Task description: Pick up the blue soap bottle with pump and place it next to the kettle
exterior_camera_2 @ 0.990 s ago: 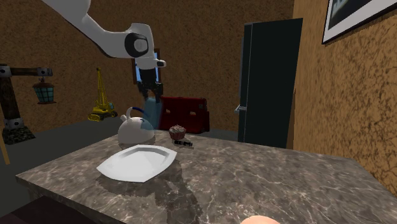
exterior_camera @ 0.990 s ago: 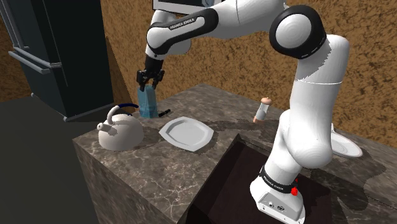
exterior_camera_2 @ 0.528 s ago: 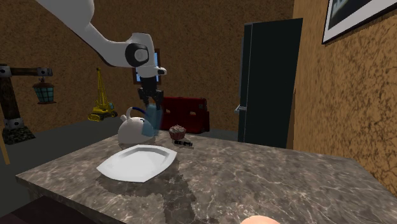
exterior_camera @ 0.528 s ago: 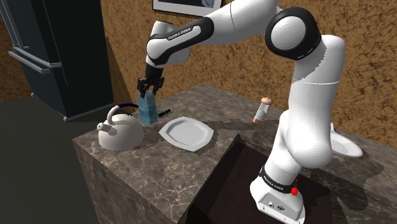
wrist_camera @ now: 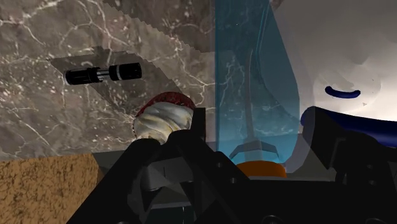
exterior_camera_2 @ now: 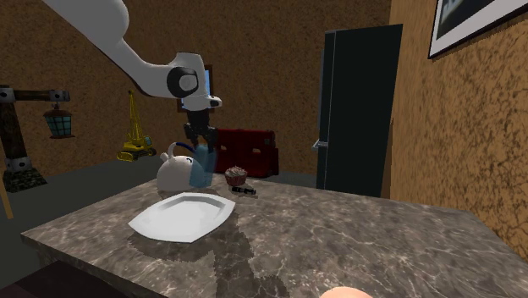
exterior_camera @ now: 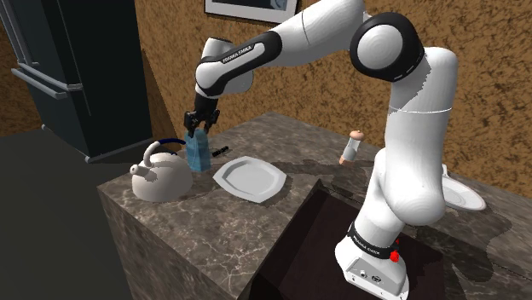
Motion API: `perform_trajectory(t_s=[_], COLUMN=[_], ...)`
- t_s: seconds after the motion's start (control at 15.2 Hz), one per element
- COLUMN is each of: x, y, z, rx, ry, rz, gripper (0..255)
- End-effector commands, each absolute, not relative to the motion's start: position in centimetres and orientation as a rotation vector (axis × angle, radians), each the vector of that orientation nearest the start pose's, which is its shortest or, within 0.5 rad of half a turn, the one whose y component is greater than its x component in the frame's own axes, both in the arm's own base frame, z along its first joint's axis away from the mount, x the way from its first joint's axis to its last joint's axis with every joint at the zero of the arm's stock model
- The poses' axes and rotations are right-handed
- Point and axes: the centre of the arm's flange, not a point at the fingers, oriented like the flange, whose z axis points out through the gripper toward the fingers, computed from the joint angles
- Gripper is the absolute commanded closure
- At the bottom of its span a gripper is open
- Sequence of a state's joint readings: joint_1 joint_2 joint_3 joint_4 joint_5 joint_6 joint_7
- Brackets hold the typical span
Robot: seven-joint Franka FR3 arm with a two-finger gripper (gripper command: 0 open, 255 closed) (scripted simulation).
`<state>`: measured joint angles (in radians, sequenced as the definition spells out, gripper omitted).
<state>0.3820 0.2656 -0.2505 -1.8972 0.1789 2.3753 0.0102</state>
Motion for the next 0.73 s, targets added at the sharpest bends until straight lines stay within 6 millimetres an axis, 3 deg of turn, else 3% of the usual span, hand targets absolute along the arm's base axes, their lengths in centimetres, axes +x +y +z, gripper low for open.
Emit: perform_trajectory(t_s=[0.0, 0.13, 0.2, 0.53, 0.66], x=[62.8, 62.8, 62.9, 62.8, 62.3], y=[9.4, 9.4, 9.4, 9.4, 9.2], z=[38.9, 38.9, 38.9, 38.9, 41.4], rx=[-3.034, -3.034, -3.034, -3.034, -3.034], ry=[-0.033, -0.033, -0.033, -0.033, -0.033], rz=[-0.330, -0.330, -0.330, -0.330, -0.330], gripper=[255, 255, 0, 0, 0])
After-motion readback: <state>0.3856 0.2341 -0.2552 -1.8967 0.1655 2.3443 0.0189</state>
